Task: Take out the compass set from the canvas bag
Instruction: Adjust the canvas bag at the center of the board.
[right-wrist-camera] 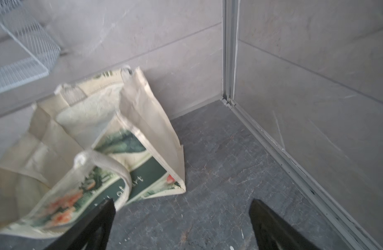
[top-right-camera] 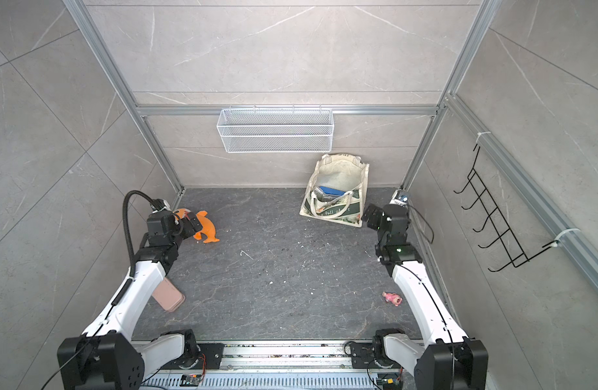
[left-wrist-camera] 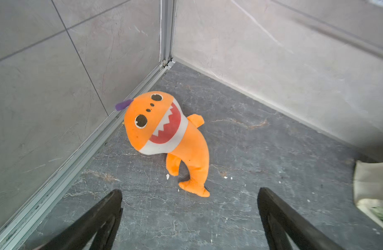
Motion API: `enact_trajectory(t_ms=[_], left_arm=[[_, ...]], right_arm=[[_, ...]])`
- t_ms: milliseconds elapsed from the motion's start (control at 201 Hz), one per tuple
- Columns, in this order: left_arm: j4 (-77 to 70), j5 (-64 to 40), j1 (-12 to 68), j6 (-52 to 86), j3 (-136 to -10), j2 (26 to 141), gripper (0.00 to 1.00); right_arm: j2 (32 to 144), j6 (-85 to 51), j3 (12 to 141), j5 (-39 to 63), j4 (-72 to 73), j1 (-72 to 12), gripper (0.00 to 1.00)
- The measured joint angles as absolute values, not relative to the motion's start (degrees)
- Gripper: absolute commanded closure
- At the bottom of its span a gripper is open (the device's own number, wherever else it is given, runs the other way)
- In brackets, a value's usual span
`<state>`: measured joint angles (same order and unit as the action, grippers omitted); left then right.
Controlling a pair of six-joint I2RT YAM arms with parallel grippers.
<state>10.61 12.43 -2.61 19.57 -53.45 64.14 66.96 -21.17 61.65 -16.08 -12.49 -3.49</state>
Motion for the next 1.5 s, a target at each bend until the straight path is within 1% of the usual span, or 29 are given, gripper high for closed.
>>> enact_trajectory(t_ms=[80, 184, 244, 294, 359, 434, 533, 583, 608, 688, 867, 1057, 1107, 1186, 1251, 1311, 1406, 1426, 1495], left_arm=[[13.06, 12.03, -2.61, 20.47, -57.12, 61.65, 0.0], [15.29, 12.25, -2.61, 24.08, -59.55, 57.43, 0.0], [16.73, 13.02, -2.63, 26.83, -60.47, 55.18, 0.01], [18.26, 13.13, -2.66, 28.84, -61.67, 54.04, 0.05], [19.97, 12.16, -2.66, 30.37, -63.92, 53.89, 0.16], [22.2, 8.88, -2.83, 31.2, -67.29, 55.27, 0.17], [25.43, 4.29, -2.81, 32.12, -70.81, 57.41, 0.17], [26.65, 2.44, -2.74, 32.84, -70.85, 57.67, 0.02], [27.2, 1.37, -2.57, 33.3, -70.39, 57.54, 0.01], [28.64, -1.41, -1.8, 35.16, -66.94, 55.75, 0.01], [32.88, -4.34, 3.81, 39.44, -54.89, 46.28, 0.01], [36.93, -5.19, 9.63, 43.99, -46.59, 37.82, 0.01], [38.02, -5.17, 10.76, 44.95, -45.12, 36.51, 0.01], [39.42, -5.17, 11.75, 46.09, -43.22, 35.22, 0.03], [40.88, -5.1, 11.97, 46.59, -42.63, 34.68, 0.05], [41.67, -5.1, 11.97, 46.94, -42.7, 34.5, 0.08], [42.39, -5.13, 11.97, 47.05, -43.64, 35.33, 0.12], [42.5, -5.15, 11.97, 47.09, -44.03, 35.81, 0.12], [42.85, -5.15, 11.99, 47.03, -45.52, 37.69, 0.13]], right_arm=[[71.37, -23.49, 73.38, -12.47, -20.86, -2.9, 0.12], [76.75, -25.76, 83.99, -6.24, -29.36, -2.33, 0.17], [79.2, -27.03, 87.79, -3.4, -33.52, -2.33, 0.23], [81.41, -27.59, 90.78, -1.32, -36.67, -2.33, 0.27], [84.66, -28.75, 95.15, 0.95, -40.38, -2.33, 0.29], [88.77, -29.69, 100.38, 2.7, -43.77, -2.33, 0.3], [93.73, -30.83, 105.67, 3.75, -46.83, -2.33, 0.29], [95.7, -31.42, 107.37, 3.9, -48.1, -2.33, 0.29], [96.75, -31.7, 108.14, 3.95, -48.71, -2.33, 0.29], [99.68, -32.42, 109.84, 3.97, -50.02, -2.33, 0.29], [106.04, -33.12, 113.6, 4.12, -51.94, -2.33, 0.3], [112.53, -33.54, 118.96, 4.36, -53.65, -2.33, 0.36], [113.78, -33.74, 119.9, 4.49, -54.17, -2.33, 0.43], [114.98, -33.61, 120.9, 4.78, -54.87, -2.39, 0.58], [115.09, -33.58, 120.9, 5.1, -55.29, -2.59, 0.74], [115.07, -34.0, 120.9, 5.43, -55.51, -2.92, 0.86], [114.52, -33.87, 119.72, 5.96, -54.96, -3.46, 0.99], [114.19, -33.39, 119.2, 6.04, -54.83, -3.55, 1.0], [112.33, -33.67, 116.16, 6.37, -53.87, -3.77, 1.0]])
